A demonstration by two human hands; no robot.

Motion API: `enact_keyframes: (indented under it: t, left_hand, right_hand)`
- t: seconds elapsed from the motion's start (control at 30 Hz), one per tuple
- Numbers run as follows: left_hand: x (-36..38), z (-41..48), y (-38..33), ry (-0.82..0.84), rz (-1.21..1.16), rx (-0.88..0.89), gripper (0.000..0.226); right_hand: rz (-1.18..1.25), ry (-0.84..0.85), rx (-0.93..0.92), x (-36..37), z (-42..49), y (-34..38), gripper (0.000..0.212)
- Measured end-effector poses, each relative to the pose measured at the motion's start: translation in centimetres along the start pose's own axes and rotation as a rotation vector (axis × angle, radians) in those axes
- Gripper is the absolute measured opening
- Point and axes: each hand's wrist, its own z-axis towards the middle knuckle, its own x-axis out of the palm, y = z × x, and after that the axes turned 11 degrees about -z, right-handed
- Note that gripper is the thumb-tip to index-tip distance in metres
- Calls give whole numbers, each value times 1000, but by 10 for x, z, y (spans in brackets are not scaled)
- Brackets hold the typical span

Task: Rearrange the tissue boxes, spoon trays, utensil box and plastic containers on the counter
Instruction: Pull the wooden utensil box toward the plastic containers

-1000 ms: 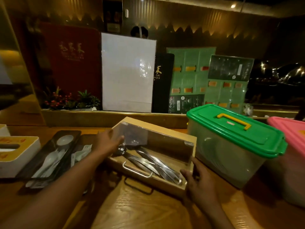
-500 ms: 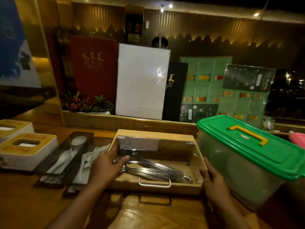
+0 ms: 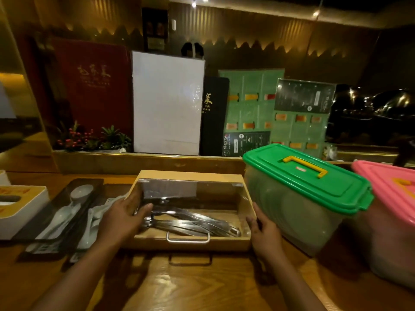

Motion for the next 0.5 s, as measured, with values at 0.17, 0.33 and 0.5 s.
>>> enact_keyframes:
  t: [0.17,0.33,0.5]
  left_hand:
    - [-7,1,15,43,13,-3,86]
    - [-12,-7,5,93,37,11,69]
    - [-11,-10,-4,46,101,54,66]
  right_hand:
    - [-11,5,-37,-1,-9,0,49]
    - [-12,60,-8,-7,-14,5,52]
    - [-47,24,-22,-33,-30,9,51]
